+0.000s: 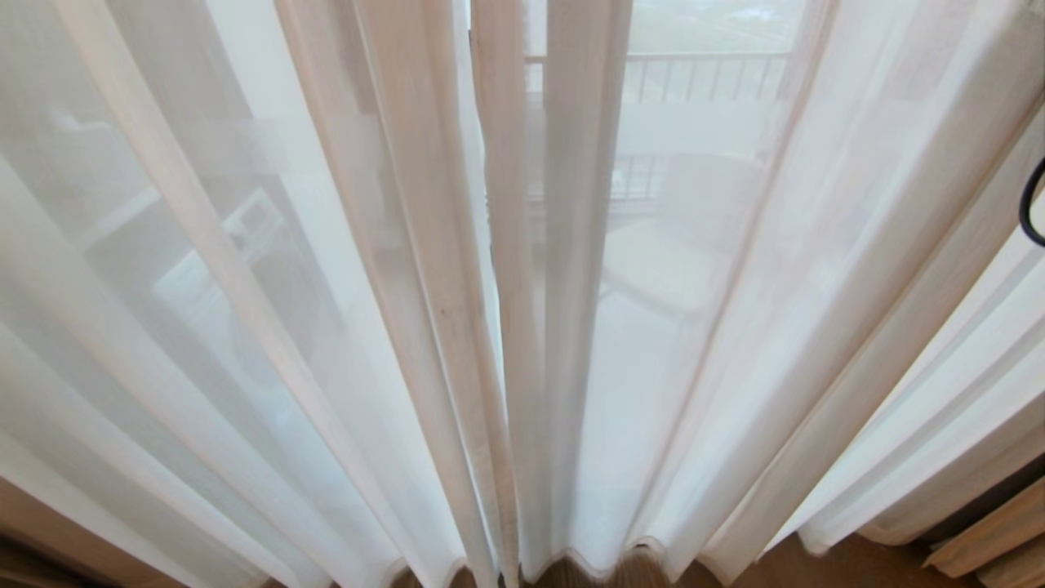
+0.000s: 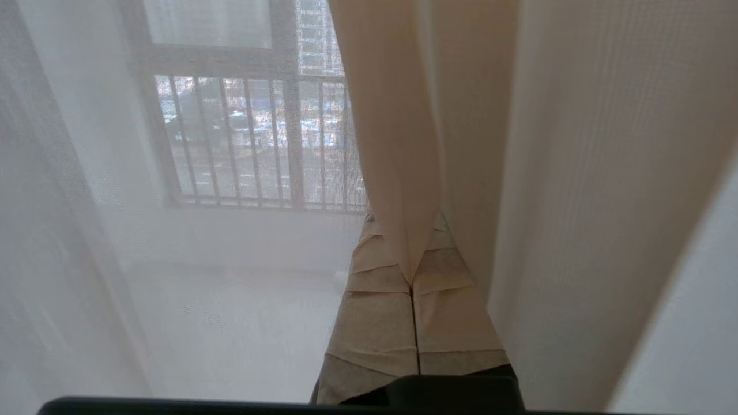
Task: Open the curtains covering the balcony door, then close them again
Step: Pull the inner curtains open on both sides
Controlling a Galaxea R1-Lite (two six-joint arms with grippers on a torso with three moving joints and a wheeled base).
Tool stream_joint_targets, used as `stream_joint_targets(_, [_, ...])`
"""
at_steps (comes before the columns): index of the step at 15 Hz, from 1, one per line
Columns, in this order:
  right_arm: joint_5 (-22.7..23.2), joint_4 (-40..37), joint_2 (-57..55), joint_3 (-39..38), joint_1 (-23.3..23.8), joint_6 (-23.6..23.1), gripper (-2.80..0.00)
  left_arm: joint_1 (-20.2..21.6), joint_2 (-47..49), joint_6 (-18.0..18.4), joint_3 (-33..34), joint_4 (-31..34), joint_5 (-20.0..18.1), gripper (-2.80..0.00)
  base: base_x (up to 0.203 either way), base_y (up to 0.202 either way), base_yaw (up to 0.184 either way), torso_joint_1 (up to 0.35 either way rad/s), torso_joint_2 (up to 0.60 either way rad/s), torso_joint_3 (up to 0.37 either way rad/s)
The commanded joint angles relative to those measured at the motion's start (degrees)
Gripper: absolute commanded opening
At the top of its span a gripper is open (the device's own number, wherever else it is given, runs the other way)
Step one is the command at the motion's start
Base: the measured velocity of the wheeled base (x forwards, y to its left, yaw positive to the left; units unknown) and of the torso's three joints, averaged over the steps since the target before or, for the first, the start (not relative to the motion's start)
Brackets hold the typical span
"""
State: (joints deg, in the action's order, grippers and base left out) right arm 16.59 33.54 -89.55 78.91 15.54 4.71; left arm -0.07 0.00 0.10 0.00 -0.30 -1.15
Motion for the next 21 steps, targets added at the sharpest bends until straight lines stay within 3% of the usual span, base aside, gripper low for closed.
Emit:
stream_joint_targets(1, [0.1,0.3,1.7,-2.0,0.1,0.0,-2.80,0.0,0.0,0.0,0.0,0.0,0.0,-2.80,-0.001,-0.147,0.001,-0.002,0.00,-0.002])
stream_joint_targets(8, [0.0,-0.5,5.6,-4.7,0.2,0.0,-2.80,0.0,0.0,0.0,0.0,0.0,0.0,-2.80,0.000,-0.188,0.002,0.004,0.00,0.005])
stream_joint_targets(12, [0.1,-0.5,9.4,-10.1,0.2,0.0,-2.80,-0.1,0.0,-0.1,0.0,0.0,0.0,-2.80,0.000,-0.188,0.004,0.006,0.00,0.002])
stream_joint_targets(21, [0.0,-0.5,9.2,-9.8,1.6,0.1,-2.80,0.0,0.0,-0.2,0.0,-0.1,0.1,-2.80,0.000,-0.188,0.001,0.002,0.00,0.001])
